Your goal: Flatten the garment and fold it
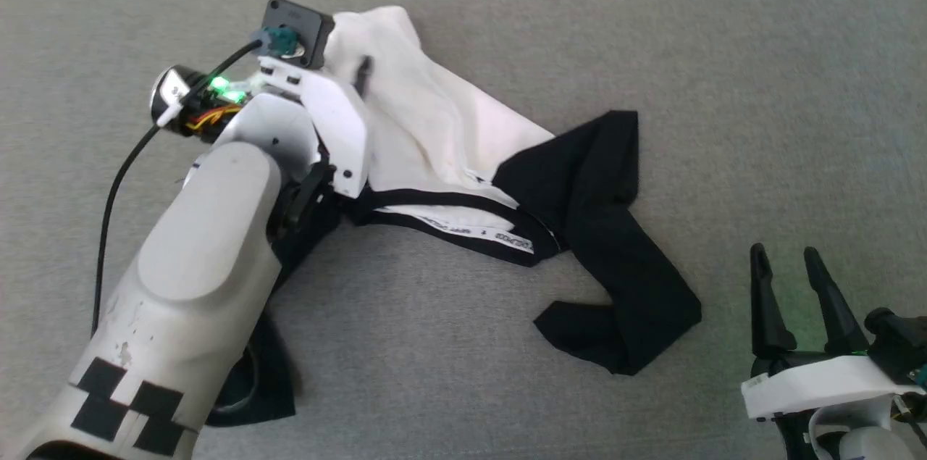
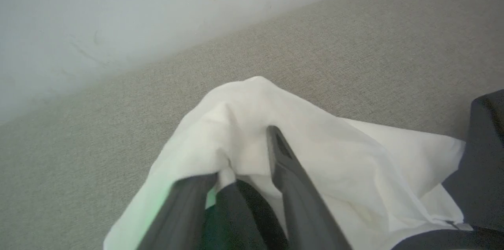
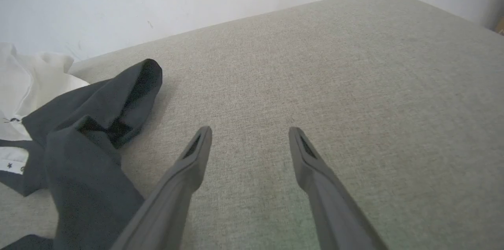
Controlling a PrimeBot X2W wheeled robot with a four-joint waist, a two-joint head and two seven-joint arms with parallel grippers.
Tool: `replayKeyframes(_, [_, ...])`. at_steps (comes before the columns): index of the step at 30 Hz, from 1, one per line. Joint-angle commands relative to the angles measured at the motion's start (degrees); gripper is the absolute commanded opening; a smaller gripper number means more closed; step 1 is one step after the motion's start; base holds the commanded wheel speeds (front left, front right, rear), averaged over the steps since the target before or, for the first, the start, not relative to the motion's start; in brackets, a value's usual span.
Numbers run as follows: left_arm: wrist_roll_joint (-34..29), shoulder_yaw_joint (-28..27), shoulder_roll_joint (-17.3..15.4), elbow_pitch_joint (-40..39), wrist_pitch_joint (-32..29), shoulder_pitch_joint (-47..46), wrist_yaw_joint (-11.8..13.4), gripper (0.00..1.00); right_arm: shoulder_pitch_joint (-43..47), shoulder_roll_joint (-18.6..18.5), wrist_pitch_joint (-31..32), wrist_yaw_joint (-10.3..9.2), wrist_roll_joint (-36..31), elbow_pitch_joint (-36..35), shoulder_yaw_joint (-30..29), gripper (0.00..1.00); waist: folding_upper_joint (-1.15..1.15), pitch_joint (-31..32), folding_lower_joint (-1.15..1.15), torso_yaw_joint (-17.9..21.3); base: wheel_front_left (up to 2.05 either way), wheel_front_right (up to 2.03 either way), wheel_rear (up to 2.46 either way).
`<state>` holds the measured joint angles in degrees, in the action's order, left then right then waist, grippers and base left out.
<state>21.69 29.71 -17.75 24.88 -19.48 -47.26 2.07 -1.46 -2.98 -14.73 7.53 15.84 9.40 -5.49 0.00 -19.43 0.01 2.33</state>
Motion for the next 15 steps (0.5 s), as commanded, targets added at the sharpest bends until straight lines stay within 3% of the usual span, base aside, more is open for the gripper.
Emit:
replayKeyframes(1, [0.2, 0.1, 0.5, 0.7, 0.8, -1.2, -0.3, 1.00, -0.7, 0.1, -0.3, -0.04, 0.3, -0.1, -0.4, 1.00, 0.00, -2.2, -0.01, 1.9, 0.00, 0.00, 0.00])
replayKeyframes(8, [0.3, 0.6, 1.1, 0.0, 5.6, -2.2, -1.9, 1.00, -0.5, 0.1, -0.3, -0.04, -0.2, 0.0, -1.5, 1.00, 0.00, -1.2, -0.01, -0.1, 0.00, 0.00, 0.00])
replayKeyframes(15, [1.7, -0.7, -0.2, -8.5, 9.3, 4.4, -0.1, 1.00, 0.8, 0.1, -0.3, -0.04, -1.1, 0.5, -1.5, 1.00, 0.00, 3.0, -0.01, -4.0, 0.00, 0.00, 0.00])
